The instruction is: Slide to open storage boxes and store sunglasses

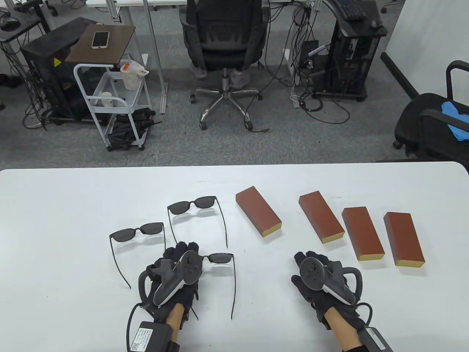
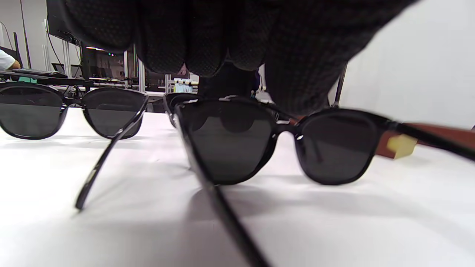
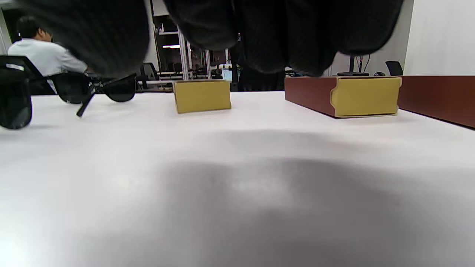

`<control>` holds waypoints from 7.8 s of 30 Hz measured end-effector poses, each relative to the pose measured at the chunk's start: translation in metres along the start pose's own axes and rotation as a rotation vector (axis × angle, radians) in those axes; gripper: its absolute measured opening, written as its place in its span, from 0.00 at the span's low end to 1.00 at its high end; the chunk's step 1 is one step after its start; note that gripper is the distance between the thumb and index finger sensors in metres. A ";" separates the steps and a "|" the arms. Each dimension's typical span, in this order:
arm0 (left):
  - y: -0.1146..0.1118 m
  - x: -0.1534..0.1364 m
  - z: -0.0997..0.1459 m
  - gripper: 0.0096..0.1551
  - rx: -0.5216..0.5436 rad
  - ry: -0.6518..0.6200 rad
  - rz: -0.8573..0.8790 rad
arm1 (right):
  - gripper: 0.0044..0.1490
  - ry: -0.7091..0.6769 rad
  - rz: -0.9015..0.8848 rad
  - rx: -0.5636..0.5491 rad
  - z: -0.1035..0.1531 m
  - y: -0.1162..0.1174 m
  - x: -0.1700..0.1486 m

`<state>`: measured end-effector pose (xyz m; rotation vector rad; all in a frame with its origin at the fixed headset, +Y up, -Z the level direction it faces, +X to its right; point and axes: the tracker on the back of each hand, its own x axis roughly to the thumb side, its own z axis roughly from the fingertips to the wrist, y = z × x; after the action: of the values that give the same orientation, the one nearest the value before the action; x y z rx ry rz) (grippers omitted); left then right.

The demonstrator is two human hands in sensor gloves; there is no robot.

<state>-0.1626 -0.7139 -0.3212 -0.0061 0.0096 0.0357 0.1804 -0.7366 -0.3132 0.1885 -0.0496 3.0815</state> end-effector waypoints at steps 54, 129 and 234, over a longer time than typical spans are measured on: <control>0.046 0.107 0.002 0.25 -0.062 -0.416 0.067 | 0.34 -0.160 -0.748 -0.149 -0.006 -0.023 -0.008; -0.026 0.044 0.019 0.32 -0.191 0.072 1.469 | 0.37 0.050 -1.452 -0.154 0.004 -0.002 -0.006; 0.005 0.023 0.018 0.36 0.156 0.016 0.399 | 0.24 -0.392 0.005 0.022 0.012 0.021 0.065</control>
<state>-0.1396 -0.7084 -0.3029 0.1516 0.0294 0.4339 0.1159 -0.7551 -0.2938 0.7888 -0.0316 2.9993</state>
